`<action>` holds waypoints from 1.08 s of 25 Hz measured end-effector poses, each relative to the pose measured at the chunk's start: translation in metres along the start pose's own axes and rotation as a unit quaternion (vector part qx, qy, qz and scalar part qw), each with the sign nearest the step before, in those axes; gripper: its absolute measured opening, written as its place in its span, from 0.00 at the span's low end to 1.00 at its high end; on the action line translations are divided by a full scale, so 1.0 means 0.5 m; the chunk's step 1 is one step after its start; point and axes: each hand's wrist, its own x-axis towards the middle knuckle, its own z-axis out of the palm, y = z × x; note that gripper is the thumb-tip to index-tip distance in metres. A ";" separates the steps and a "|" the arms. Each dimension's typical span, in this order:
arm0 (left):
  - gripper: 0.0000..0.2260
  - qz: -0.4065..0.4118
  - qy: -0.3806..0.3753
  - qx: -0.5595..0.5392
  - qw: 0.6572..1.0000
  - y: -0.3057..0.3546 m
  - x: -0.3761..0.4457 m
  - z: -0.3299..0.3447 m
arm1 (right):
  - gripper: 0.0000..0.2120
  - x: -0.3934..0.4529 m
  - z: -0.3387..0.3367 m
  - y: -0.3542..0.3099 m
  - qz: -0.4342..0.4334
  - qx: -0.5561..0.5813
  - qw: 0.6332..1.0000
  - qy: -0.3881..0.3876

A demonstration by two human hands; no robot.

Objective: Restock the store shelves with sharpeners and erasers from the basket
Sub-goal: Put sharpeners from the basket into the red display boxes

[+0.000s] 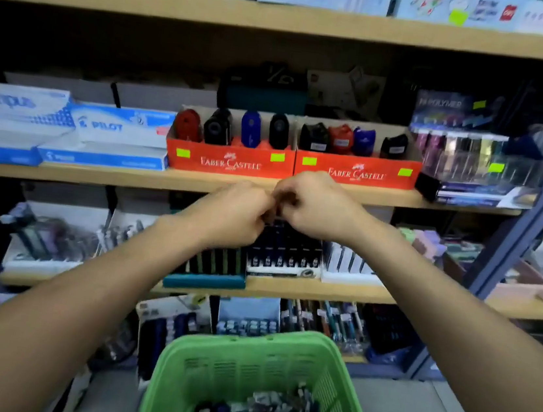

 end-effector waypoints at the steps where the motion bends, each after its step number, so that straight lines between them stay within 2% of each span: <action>1: 0.07 0.002 -0.067 0.017 0.998 -0.007 -0.029 0.035 | 0.13 -0.014 0.043 -0.009 0.004 -0.018 0.998 -0.059; 3: 0.04 -0.002 -0.193 0.050 0.980 -0.025 -0.086 0.117 | 0.14 -0.046 0.136 -0.017 0.014 -0.045 0.983 -0.176; 5: 0.04 -0.029 -0.272 0.043 0.961 -0.048 -0.138 0.212 | 0.16 -0.081 0.237 -0.018 0.029 -0.045 0.963 -0.263; 9: 0.16 -0.104 -0.315 -0.055 0.942 -0.056 -0.221 0.403 | 0.16 -0.168 0.443 -0.015 0.054 0.005 0.928 -0.369; 11: 0.13 -0.125 -0.348 -0.089 0.925 -0.037 -0.256 0.491 | 0.14 -0.222 0.542 -0.015 0.091 0.030 0.906 -0.412; 14: 0.08 -0.160 -0.373 -0.115 0.907 -0.029 -0.295 0.600 | 0.17 -0.280 0.666 -0.011 0.128 0.048 0.892 -0.432; 16: 0.09 -0.186 -0.386 -0.125 0.895 -0.035 -0.312 0.651 | 0.22 -0.297 0.720 -0.007 0.138 0.048 0.889 -0.434; 19: 0.18 -0.237 -0.414 -0.121 0.870 -0.037 -0.327 0.724 | 0.26 -0.308 0.794 -0.010 0.140 0.081 0.889 -0.428; 23: 0.32 -0.280 -0.405 -0.117 0.863 -0.037 -0.335 0.802 | 0.30 -0.320 0.894 -0.017 0.105 0.081 0.906 -0.403; 27: 0.35 -0.317 -0.418 -0.159 0.837 -0.041 -0.333 0.858 | 0.34 -0.321 0.945 -0.023 0.122 0.055 0.898 -0.418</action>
